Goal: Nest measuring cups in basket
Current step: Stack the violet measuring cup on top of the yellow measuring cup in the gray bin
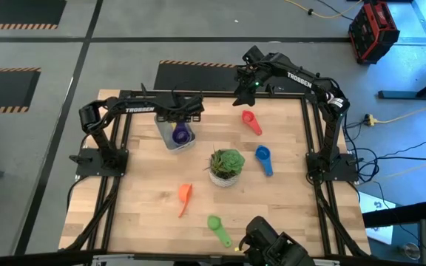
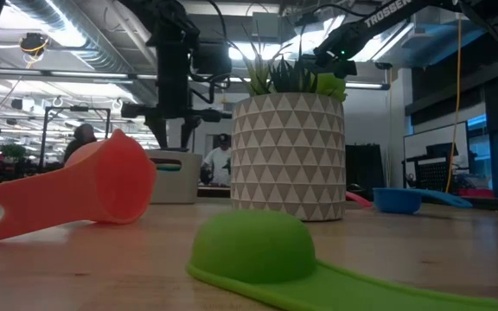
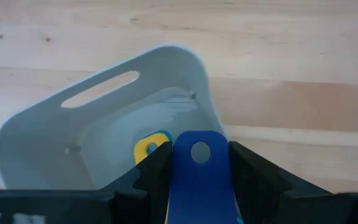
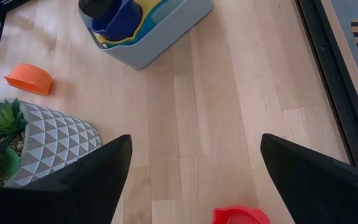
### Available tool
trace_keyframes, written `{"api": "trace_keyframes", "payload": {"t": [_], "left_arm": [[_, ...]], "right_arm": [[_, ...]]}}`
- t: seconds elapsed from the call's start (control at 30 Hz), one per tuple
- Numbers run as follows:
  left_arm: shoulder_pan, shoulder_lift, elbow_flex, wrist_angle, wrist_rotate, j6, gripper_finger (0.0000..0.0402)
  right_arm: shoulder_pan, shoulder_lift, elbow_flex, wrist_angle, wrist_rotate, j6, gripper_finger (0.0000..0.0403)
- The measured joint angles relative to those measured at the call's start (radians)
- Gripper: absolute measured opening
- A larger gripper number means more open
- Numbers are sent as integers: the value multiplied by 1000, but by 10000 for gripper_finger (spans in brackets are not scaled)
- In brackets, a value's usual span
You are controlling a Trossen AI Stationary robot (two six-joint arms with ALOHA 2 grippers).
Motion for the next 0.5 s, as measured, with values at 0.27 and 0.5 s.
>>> {"api": "trace_keyframes", "payload": {"t": [0.27,0.5], "left_arm": [[-28,0,0,-89,-6,-138,139],[-38,0,0,-146,9,-216,139]], "right_arm": [[0,0,0,18,0,0,361],[0,0,0,21,0,0,361]]}}
